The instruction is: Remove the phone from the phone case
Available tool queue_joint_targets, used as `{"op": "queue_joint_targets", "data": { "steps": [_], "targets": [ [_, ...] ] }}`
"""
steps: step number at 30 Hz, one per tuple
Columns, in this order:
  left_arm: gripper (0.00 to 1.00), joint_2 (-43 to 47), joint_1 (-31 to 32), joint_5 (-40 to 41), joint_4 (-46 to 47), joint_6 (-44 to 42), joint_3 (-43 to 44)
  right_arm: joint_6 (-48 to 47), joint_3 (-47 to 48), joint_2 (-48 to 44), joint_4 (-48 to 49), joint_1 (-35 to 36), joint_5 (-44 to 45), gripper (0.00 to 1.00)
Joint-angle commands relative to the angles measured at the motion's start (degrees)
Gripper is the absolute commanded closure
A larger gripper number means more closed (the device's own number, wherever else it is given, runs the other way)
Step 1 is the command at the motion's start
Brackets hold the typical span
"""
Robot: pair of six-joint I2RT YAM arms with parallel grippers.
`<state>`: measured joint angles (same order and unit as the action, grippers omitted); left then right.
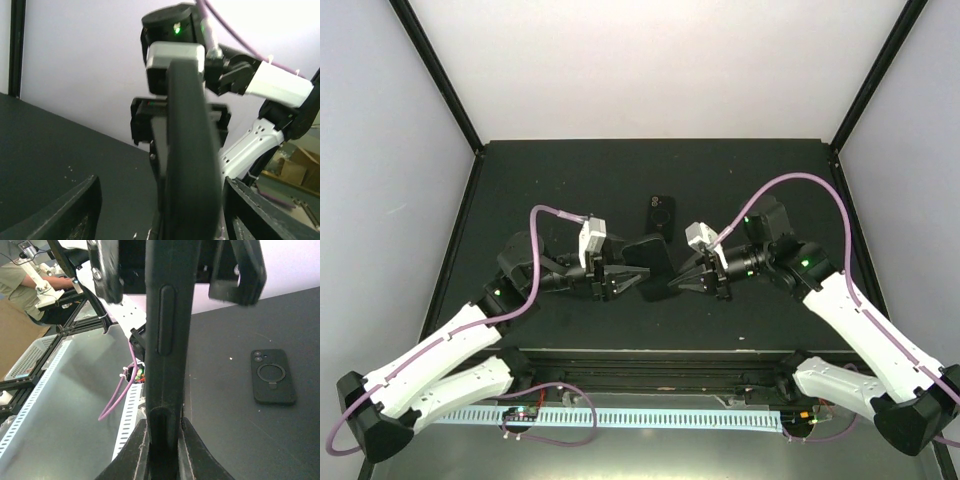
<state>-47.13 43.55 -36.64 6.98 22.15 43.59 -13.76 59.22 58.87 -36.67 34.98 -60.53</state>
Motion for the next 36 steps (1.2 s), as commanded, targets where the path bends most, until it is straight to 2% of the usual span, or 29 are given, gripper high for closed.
{"op": "queue_joint_targets", "data": {
  "steps": [1,7,18,25,29,36],
  "targets": [
    [0.36,0.56,-0.39,0.40,1.55,-0.63,-1.82,1.01,2.91,-0.14,1.88,0.39,-2.00,0.99],
    [0.48,0.03,-0.40,-1.14,2.37,-1.03,-1.42,1.28,2.53,0.99,1.55,0.39,-0.92,0.99],
    [0.66,1.15,-0.48,-0.49,-2.13,-3.70,1.33,0.93,0.65,0.93,1.42,0.41,-0.41,0.99],
    [0.66,1.72,-0.57,-0.67,-0.57,-2.64,1.58,0.82,0.55,1.32,1.27,0.40,-0.56,0.99],
    [0.71,1.46,-0.74,-1.80,-0.97,-2.73,2.60,0.74,0.31,1.07,1.37,0.42,-0.41,0.99],
    [0.96,0.56,-1.25,-4.78,-1.72,-2.30,3.15,0.70,-0.76,-0.09,2.41,0.42,0.21,0.99]
  ]
}}
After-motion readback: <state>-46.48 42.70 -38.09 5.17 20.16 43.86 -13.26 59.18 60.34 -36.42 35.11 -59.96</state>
